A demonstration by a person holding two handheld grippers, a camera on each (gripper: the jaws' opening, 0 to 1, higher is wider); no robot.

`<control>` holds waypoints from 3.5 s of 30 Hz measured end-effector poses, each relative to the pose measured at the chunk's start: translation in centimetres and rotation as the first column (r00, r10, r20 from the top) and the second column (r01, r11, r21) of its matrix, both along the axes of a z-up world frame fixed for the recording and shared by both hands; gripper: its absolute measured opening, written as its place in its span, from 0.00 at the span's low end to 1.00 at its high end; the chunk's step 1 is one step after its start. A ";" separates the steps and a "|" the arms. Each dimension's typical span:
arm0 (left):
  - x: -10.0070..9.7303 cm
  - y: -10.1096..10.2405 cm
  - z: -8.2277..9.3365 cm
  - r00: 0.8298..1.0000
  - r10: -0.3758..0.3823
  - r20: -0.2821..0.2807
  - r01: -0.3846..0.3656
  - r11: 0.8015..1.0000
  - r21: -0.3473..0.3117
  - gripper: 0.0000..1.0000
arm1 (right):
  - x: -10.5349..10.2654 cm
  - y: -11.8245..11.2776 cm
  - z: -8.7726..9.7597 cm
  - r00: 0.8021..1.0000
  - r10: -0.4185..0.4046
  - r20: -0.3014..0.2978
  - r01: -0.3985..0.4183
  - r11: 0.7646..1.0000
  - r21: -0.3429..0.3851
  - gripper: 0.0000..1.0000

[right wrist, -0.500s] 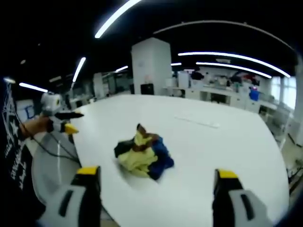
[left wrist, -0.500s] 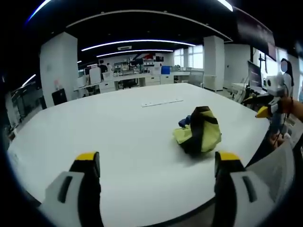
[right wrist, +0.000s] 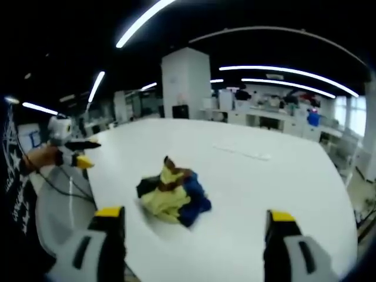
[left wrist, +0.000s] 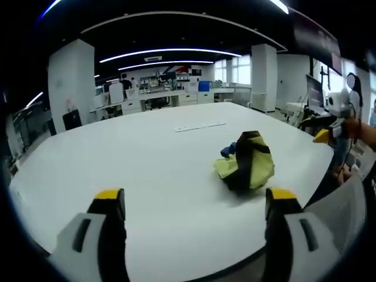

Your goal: Fold the garment on the visible template until the final outline fits inside the template.

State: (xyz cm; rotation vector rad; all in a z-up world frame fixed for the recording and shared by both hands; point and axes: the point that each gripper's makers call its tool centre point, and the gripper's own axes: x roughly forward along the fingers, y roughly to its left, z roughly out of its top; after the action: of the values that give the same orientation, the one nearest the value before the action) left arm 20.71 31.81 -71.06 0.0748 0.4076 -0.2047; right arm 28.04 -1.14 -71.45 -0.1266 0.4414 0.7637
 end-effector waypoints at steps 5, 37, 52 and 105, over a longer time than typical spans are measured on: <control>0.5 0.0 -0.1 1.000 -0.005 0.000 0.005 1.000 -0.004 0.95 | 0.5 0.3 -0.2 1.000 0.012 -0.005 -0.012 1.000 0.000 0.99; 5.1 -4.3 -2.6 0.973 -0.230 0.013 0.230 0.973 -0.015 0.68 | 4.5 4.8 -3.1 0.993 0.110 -0.036 -0.109 0.993 0.045 0.60; 6.1 -8.8 -4.0 0.932 -0.361 -0.015 0.360 0.931 -0.065 0.40 | 6.1 7.4 -5.6 0.983 0.183 -0.020 -0.183 0.983 -0.027 0.29; 7.0 -11.3 -4.9 0.912 -0.407 -0.044 0.392 0.899 -0.195 0.00 | 7.2 8.5 -5.0 0.980 0.200 -0.019 -0.200 0.980 0.021 0.00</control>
State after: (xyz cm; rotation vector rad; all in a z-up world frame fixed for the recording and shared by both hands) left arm 27.74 20.55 -75.93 -0.0325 0.4526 -0.6542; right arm 35.26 7.32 -76.46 -0.1471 0.4456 0.9672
